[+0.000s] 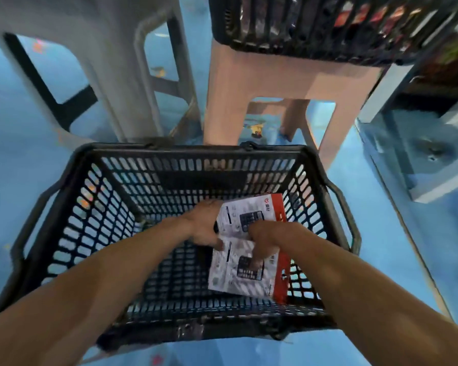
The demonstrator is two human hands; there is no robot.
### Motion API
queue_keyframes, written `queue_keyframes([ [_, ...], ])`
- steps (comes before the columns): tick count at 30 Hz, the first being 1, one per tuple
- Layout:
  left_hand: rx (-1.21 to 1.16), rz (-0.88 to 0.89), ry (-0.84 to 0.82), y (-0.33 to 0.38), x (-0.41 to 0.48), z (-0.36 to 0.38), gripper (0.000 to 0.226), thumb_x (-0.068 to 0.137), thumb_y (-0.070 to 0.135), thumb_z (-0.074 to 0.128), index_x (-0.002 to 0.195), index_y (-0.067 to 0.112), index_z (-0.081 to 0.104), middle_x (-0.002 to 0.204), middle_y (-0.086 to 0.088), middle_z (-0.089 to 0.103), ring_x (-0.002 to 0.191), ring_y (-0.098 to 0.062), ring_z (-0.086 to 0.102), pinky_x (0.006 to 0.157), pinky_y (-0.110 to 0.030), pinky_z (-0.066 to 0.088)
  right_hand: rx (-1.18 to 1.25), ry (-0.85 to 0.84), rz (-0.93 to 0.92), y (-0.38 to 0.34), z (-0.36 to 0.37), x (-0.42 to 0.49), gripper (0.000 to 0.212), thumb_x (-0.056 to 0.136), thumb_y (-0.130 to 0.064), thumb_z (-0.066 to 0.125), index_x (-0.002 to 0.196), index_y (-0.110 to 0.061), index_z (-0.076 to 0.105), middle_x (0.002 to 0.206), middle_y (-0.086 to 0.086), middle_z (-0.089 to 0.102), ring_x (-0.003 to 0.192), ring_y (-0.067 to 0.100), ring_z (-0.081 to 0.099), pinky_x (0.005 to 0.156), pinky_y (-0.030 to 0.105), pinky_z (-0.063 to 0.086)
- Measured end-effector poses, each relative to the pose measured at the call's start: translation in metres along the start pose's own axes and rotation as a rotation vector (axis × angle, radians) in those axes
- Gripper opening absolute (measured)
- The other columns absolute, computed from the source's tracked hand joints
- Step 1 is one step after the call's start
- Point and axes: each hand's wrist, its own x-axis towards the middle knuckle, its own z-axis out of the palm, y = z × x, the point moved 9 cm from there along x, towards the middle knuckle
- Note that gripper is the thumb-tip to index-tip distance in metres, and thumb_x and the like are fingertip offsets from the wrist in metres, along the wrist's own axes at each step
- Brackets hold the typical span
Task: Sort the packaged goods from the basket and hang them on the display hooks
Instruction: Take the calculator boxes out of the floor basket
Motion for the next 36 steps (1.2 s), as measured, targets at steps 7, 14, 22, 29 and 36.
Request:
queue_keyframes([
  [7,-0.020,-0.009,-0.012,-0.008,0.009,0.002,0.128,0.062,0.059,0.090,0.159,0.018,0.018,0.141,-0.002,0.025,0.136,-0.029,0.036,0.113,-0.030,0.037,0.019,0.030,-0.089,-0.023,0.010,-0.003,0.100,0.075,-0.031,0.090,0.153,-0.022,0.028,0.151,0.008,0.048,0.135,0.033,0.049,0.109,0.050,0.045],
  [14,-0.097,-0.017,-0.046,-0.006,-0.001,-0.006,0.106,0.056,0.072,0.087,0.134,0.026,0.033,0.130,0.005,0.050,0.114,-0.018,0.055,0.101,-0.044,0.051,-0.050,0.265,-0.084,-0.012,-0.014,-0.018,0.079,0.078,-0.041,0.085,0.144,-0.030,0.045,0.130,-0.001,0.063,0.115,0.021,0.060,0.100,0.041,0.049],
  [22,0.022,0.053,0.020,0.002,-0.004,0.005,0.099,0.060,0.051,0.093,0.132,0.031,0.028,0.115,0.007,0.048,0.107,-0.019,0.055,0.090,-0.039,0.052,-0.212,0.630,-0.145,-0.018,-0.051,-0.046,0.060,0.080,-0.040,0.078,0.136,-0.039,0.054,0.121,-0.005,0.065,0.116,0.021,0.059,0.106,0.042,0.042],
  [29,-0.009,-0.118,-0.043,-0.041,-0.018,-0.003,0.077,0.056,0.057,0.084,0.118,0.033,0.046,0.107,0.010,0.062,0.095,-0.011,0.062,0.088,-0.038,0.058,-0.184,0.983,-0.013,-0.014,-0.073,-0.067,0.046,0.092,-0.047,0.066,0.124,-0.014,0.058,0.127,0.008,0.053,0.122,0.031,0.049,0.093,0.046,0.050],
  [36,0.081,-0.148,-0.064,-0.058,-0.048,-0.005,0.076,0.063,0.065,0.083,0.118,0.031,0.042,0.104,0.011,0.059,0.092,-0.009,0.060,0.082,-0.033,0.054,0.872,0.259,0.116,-0.018,-0.005,-0.006,0.075,0.098,-0.072,0.026,0.129,-0.012,0.057,0.105,0.019,0.073,0.075,0.032,0.076,0.078,0.044,0.065],
])
